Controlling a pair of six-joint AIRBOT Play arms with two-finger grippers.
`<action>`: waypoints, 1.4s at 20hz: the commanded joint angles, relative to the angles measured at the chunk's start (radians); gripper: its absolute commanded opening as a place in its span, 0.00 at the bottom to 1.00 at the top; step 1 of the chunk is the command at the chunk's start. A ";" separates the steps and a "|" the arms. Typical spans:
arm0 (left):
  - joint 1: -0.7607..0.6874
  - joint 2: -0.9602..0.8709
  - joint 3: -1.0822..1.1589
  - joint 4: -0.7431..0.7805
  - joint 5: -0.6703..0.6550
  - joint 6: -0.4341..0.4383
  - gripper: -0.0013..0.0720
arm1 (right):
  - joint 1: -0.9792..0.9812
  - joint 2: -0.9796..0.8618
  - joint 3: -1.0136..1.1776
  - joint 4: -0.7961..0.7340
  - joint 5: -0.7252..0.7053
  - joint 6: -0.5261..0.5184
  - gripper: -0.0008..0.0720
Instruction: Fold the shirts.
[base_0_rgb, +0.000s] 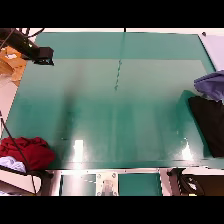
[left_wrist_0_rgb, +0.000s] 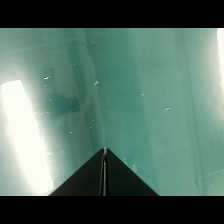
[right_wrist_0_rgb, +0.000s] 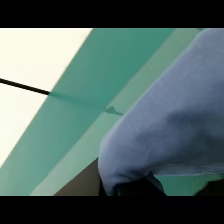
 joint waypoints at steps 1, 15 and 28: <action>0.001 0.000 0.000 -0.007 0.000 -0.007 0.05 | -0.011 -0.012 0.002 -0.050 0.100 -0.034 0.04; 0.001 0.000 0.000 -0.074 -0.018 -0.006 0.05 | -0.042 0.130 -0.027 -0.669 0.401 0.297 0.04; 0.001 0.001 0.000 -0.076 -0.032 0.013 0.05 | 0.000 0.125 -0.174 -0.903 0.380 0.341 0.95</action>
